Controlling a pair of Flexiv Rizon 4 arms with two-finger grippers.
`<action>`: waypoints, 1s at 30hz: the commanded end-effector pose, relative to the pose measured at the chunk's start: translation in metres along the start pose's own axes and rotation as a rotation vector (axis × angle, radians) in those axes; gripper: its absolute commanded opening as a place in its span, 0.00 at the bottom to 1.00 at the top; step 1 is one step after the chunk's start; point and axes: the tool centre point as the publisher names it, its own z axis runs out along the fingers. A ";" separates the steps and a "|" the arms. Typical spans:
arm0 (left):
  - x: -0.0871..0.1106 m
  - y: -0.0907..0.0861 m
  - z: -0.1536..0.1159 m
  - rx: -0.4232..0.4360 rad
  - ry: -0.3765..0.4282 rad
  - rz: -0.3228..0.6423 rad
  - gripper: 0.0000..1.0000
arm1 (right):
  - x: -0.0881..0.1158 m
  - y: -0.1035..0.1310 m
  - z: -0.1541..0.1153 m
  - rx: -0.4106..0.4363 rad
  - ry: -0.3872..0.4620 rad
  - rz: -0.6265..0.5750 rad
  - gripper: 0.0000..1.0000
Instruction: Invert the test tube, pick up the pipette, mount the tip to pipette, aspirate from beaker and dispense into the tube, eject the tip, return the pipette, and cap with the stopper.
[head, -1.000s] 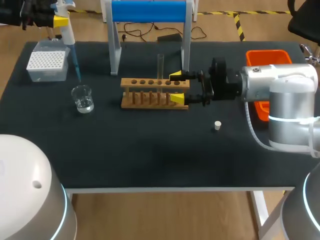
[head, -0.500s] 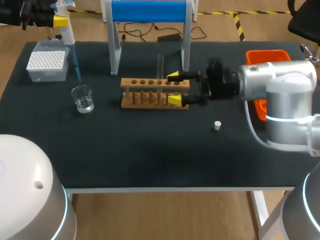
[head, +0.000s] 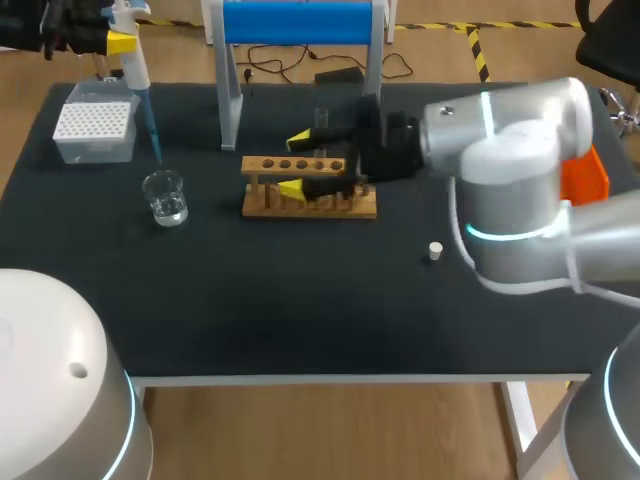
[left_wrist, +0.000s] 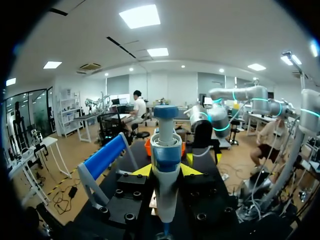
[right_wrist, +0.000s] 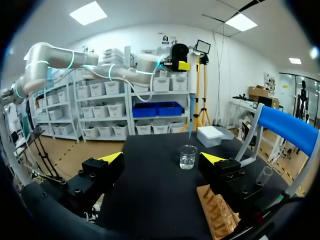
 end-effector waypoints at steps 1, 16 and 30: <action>0.000 0.000 0.000 0.001 -0.001 0.002 0.00 | 0.000 0.002 0.044 0.076 -0.043 0.005 1.00; 0.000 0.000 0.000 0.001 -0.001 0.002 0.00 | -0.006 -0.019 0.101 0.165 -0.117 -0.003 1.00; 0.000 0.000 0.000 0.001 -0.001 0.002 0.00 | -0.008 -0.039 0.118 0.172 -0.114 0.003 1.00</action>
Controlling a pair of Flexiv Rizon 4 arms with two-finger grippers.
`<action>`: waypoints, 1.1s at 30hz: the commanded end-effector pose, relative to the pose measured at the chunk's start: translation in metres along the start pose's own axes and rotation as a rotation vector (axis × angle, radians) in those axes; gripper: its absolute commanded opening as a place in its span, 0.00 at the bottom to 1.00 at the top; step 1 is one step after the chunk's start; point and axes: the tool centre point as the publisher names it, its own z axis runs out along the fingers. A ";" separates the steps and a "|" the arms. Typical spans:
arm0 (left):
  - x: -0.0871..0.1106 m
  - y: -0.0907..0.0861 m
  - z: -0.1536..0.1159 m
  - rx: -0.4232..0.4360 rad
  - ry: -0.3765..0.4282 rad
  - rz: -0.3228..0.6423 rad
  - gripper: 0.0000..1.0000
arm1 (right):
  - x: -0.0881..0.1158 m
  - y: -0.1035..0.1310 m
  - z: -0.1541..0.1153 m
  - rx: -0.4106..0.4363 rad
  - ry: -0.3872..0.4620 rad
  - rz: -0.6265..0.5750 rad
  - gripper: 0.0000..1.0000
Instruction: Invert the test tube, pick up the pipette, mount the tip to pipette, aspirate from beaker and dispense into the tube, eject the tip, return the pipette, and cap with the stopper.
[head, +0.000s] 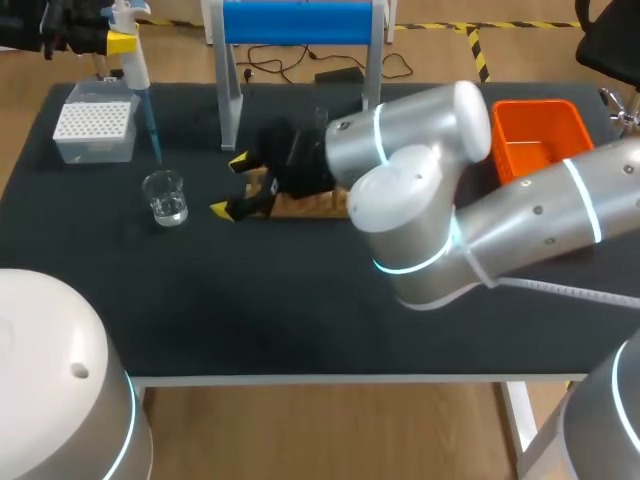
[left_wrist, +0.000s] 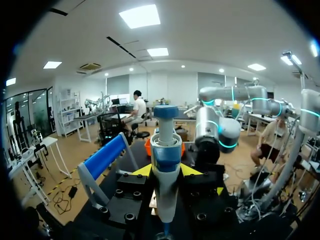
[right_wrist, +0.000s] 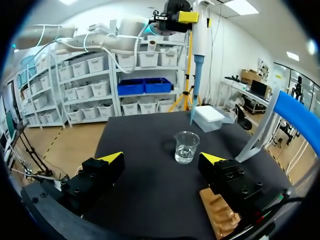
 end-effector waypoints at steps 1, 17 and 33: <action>0.000 0.000 0.000 0.001 -0.001 0.001 0.00 | 0.001 -0.007 0.014 -0.023 -0.011 -0.001 1.00; 0.000 0.000 0.000 0.001 -0.001 0.001 0.00 | 0.000 -0.009 0.014 -0.035 -0.019 0.004 1.00; 0.000 0.000 0.000 0.001 -0.001 0.001 0.00 | 0.000 -0.009 0.014 -0.035 -0.019 0.004 1.00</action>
